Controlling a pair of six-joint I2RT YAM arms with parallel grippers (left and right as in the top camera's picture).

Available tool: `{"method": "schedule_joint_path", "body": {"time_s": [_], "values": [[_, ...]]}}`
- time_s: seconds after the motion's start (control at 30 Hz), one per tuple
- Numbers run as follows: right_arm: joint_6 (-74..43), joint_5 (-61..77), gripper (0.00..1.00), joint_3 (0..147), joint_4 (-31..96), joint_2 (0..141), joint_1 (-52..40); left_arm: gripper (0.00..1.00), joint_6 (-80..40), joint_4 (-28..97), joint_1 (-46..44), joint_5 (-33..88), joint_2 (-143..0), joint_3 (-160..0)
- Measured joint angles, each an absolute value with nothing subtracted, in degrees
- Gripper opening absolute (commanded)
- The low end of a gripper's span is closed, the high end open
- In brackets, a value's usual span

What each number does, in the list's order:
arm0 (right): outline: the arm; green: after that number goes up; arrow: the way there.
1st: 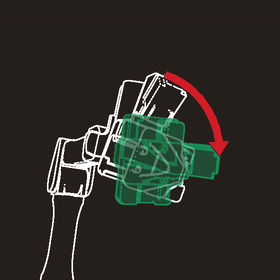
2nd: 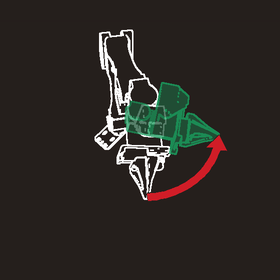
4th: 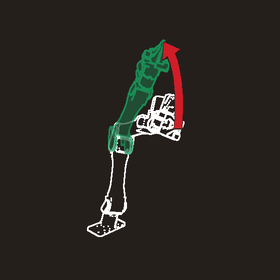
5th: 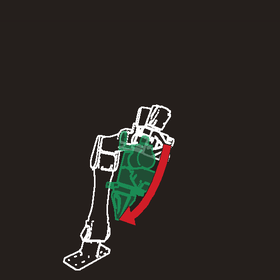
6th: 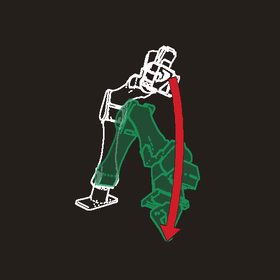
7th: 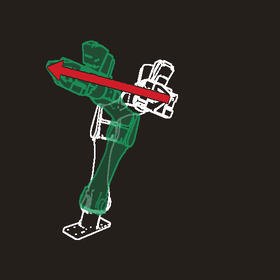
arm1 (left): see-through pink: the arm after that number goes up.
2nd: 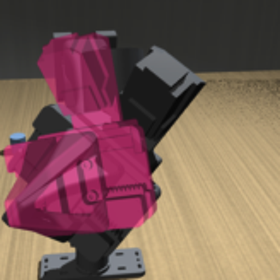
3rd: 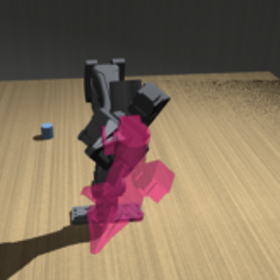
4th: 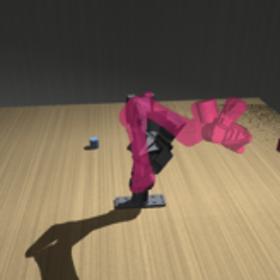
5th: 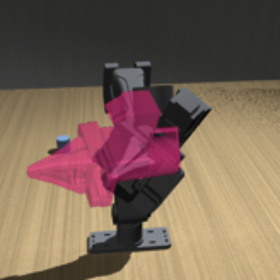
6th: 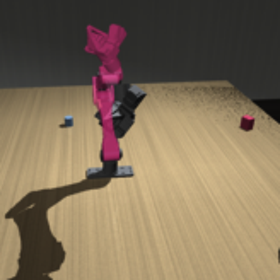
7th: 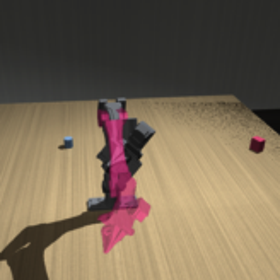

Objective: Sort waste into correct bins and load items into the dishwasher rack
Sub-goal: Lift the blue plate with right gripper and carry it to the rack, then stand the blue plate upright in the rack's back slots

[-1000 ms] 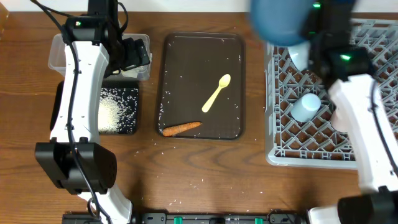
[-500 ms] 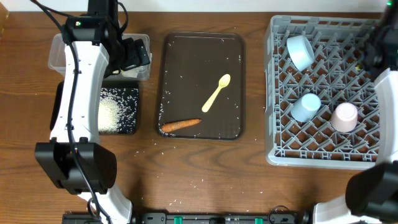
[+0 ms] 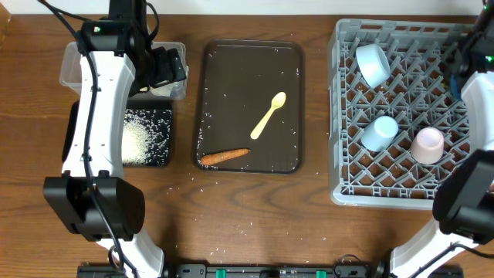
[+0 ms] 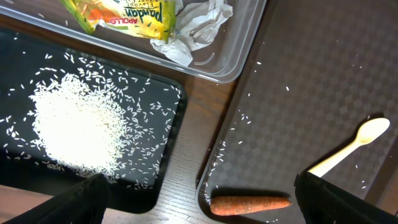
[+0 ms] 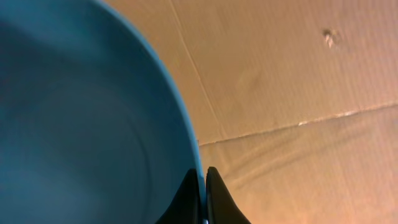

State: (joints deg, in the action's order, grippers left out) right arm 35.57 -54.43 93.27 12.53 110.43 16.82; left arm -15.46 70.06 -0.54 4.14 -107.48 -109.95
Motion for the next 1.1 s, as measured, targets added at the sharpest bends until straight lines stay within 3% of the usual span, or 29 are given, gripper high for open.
{"method": "schedule_joint_path", "body": {"time_s": [0.43,0.6,0.9,1.1], "values": [[41.41,-46.5,0.01,94.13,11.53,111.13,15.86,0.98,-15.46,70.06,-0.54,4.12,-107.48,-109.95],[46.02,-45.39,0.1,94.43,10.33,111.15,14.46,0.98,-15.46,70.06,-0.54,4.12,-107.48,-109.95],[60.23,-41.32,0.06,94.13,4.82,113.1,13.23,0.98,-15.46,70.06,-0.54,4.14,-107.48,-109.95],[63.0,-40.82,0.04,94.13,1.21,113.08,12.97,0.98,-15.46,70.06,-0.54,4.14,-107.48,-109.95]]}}
